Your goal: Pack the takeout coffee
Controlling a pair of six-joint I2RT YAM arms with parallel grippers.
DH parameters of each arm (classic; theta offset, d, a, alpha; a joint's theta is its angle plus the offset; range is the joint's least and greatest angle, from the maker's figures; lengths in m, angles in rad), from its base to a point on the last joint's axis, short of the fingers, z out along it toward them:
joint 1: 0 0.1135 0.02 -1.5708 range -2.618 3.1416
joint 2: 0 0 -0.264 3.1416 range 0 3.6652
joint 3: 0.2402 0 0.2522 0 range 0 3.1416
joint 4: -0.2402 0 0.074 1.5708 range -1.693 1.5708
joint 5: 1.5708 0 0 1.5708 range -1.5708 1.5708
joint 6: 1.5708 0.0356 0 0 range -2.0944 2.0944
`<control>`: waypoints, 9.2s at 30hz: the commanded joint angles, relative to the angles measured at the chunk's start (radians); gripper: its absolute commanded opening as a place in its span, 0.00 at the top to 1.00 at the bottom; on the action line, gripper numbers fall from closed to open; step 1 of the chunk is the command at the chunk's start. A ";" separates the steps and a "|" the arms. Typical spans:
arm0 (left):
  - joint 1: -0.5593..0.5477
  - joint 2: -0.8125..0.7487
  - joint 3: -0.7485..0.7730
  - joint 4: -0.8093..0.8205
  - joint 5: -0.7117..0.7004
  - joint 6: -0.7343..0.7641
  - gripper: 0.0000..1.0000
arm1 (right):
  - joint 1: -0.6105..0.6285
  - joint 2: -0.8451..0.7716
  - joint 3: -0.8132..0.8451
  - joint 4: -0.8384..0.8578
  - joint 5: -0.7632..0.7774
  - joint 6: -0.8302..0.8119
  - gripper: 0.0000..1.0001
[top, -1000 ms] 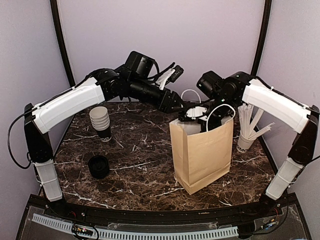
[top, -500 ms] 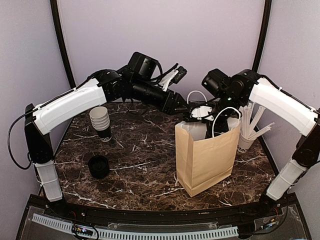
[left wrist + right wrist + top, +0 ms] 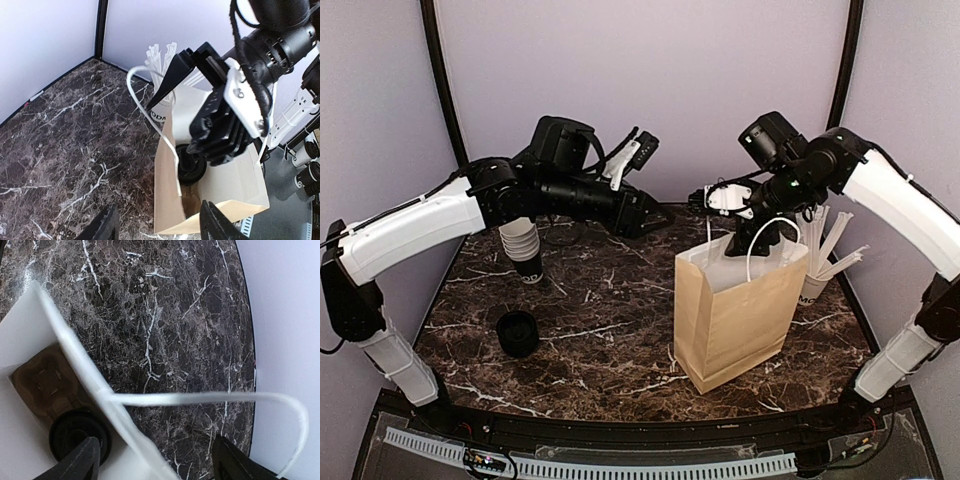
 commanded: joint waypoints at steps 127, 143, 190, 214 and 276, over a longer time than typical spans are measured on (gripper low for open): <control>-0.448 -0.049 -0.141 0.080 -0.627 0.481 0.74 | -0.228 -0.139 0.053 -0.074 -0.303 0.032 0.04; -0.524 -0.028 -0.150 -0.008 -0.697 0.445 0.47 | -0.226 -0.132 0.008 -0.084 -0.348 0.018 0.04; -0.155 0.248 0.157 0.092 -0.507 0.361 0.33 | -0.529 -0.043 0.069 0.113 -0.316 0.197 0.02; -0.120 0.152 0.282 0.095 -0.599 0.359 0.25 | -0.934 -0.348 -0.287 0.156 -0.431 0.267 0.40; -0.120 -0.290 -0.320 0.257 -0.446 0.125 0.30 | -1.264 -0.272 -0.460 0.091 -0.456 0.463 0.90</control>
